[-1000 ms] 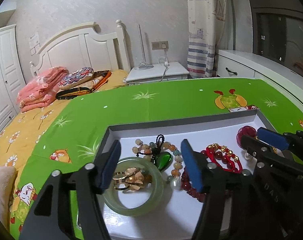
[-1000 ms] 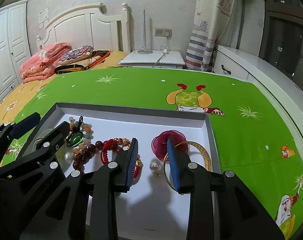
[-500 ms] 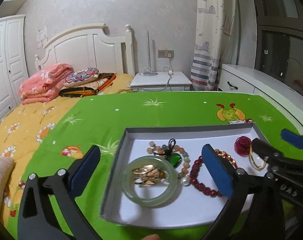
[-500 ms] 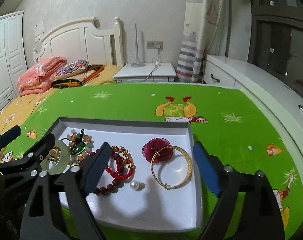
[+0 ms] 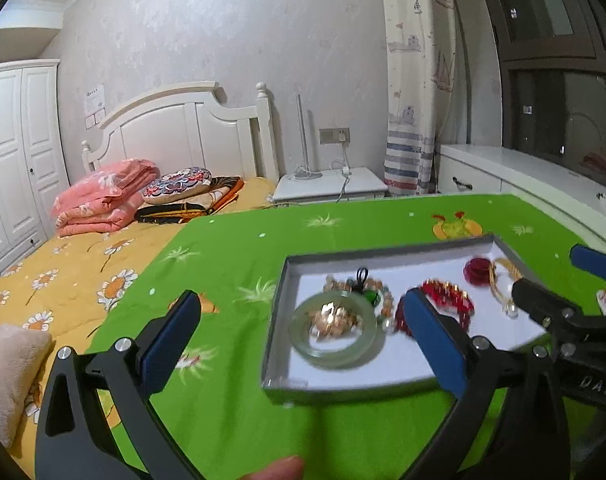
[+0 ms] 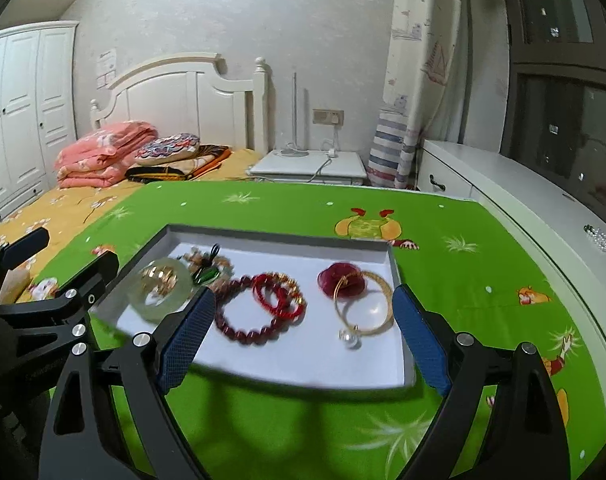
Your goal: Organize jewelry
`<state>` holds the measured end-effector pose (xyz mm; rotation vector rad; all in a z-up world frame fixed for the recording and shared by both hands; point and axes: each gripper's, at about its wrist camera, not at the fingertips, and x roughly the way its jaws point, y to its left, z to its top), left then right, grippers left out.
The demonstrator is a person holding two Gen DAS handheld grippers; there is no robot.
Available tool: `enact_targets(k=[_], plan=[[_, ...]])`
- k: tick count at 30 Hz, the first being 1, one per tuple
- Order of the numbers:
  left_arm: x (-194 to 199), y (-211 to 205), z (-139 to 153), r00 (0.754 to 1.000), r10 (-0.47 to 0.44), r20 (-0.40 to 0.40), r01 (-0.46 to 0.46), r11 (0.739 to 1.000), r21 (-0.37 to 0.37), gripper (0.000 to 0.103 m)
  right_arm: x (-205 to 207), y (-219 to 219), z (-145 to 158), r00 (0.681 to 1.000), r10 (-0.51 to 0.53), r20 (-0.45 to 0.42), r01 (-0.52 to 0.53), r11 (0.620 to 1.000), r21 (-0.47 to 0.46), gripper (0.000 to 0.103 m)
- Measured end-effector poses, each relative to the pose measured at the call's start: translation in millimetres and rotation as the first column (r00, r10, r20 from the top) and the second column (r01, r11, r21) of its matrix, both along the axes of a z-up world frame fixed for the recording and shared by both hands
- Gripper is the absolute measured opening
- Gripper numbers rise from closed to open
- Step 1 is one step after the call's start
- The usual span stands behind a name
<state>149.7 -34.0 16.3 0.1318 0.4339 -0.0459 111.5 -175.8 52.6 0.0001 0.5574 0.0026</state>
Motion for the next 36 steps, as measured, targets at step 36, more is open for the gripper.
enact_targets(k=[36], plan=[[-17, 16, -25, 0.997, -0.018, -0.072, 0.015, 0.999, -0.048, 0.098, -27, -4, -21, 0.999, 0.002, -0.038, -0.002, 1.000, 0.008, 0.084]])
